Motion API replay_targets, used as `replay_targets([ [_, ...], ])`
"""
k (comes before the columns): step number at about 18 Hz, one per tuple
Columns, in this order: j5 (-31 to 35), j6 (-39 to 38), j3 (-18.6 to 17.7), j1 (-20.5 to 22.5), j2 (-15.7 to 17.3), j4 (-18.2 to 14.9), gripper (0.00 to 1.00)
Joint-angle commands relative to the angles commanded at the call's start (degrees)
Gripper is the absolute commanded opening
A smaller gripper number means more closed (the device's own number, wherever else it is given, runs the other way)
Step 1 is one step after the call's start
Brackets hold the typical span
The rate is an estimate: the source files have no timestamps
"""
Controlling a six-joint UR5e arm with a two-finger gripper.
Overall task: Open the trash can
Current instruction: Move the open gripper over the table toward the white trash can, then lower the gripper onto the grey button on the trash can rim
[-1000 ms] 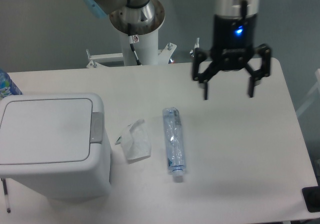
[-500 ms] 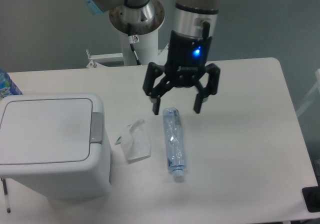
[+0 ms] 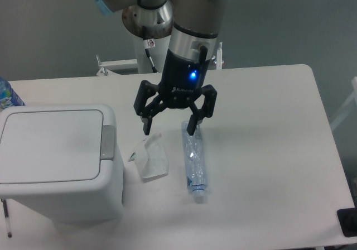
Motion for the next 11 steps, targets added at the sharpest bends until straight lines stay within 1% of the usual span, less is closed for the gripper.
replay_targets([
  [5, 0.2, 0.1, 0.2, -1.7, -1.5, 0.2, 1.00],
  [11, 0.3, 0.1, 0.1, -2.6, -1.8, 0.4, 1.00],
])
